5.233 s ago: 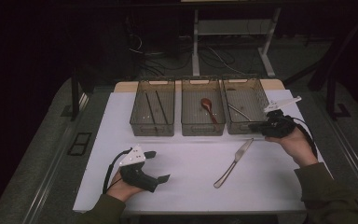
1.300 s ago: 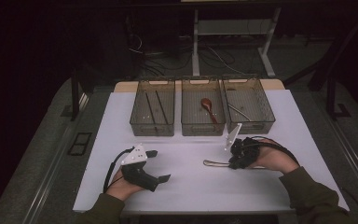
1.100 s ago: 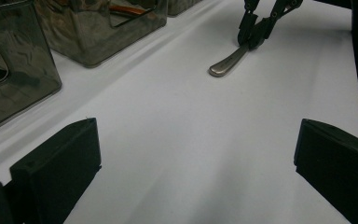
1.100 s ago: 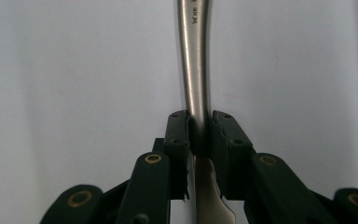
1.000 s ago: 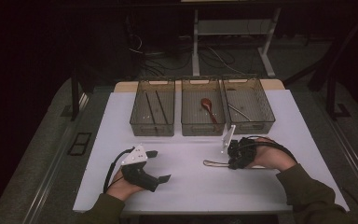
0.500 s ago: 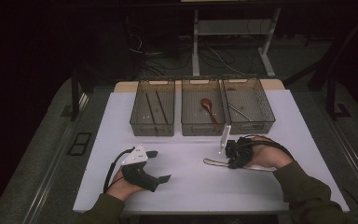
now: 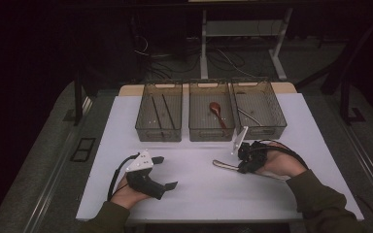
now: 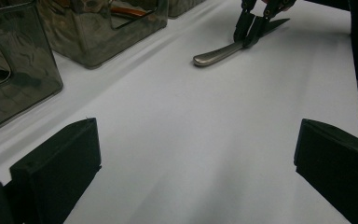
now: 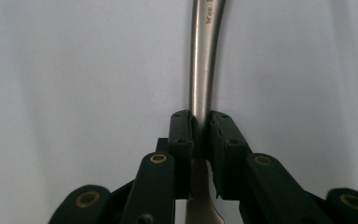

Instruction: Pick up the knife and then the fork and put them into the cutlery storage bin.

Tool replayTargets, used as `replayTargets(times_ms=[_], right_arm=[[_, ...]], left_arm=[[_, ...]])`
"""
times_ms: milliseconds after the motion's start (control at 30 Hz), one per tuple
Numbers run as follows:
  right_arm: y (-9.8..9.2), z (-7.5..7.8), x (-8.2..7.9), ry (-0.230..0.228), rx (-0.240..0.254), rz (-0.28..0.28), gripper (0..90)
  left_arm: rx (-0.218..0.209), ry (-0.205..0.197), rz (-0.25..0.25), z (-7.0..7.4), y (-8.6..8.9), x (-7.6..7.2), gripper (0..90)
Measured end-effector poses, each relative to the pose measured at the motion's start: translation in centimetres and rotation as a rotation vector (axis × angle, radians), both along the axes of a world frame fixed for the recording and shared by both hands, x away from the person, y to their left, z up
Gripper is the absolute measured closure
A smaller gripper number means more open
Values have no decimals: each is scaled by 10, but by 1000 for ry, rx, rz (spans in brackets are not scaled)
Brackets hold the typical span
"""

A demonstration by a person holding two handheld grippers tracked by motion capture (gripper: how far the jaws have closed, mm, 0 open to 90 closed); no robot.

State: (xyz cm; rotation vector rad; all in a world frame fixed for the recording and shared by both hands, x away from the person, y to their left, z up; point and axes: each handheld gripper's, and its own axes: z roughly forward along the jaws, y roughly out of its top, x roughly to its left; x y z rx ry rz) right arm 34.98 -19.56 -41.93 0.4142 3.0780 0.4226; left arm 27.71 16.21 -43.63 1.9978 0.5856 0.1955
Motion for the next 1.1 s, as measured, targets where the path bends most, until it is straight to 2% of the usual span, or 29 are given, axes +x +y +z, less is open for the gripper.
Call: replayTargets(times_ms=[267, 467, 767, 1000, 1100], right_arm=[[-12, 7, 1, -7, 77, -101, 785], [-28, 26, 1, -41, 215, -178, 786], [-52, 57, 10, -124, 409, -345, 786], [-62, 78, 31, -203, 466, -415, 786], [-60, 88, 44, -237, 461, -442, 786]], left_arm=[[-4, 0, 2, 0, 0, 0, 0], [-6, 1, 5, 0, 0, 0, 0], [-17, 6, 14, 1, -1, 3, 0], [-12, 7, 15, 0, -1, 3, 0], [-11, 6, 13, 0, 0, 3, 0]])
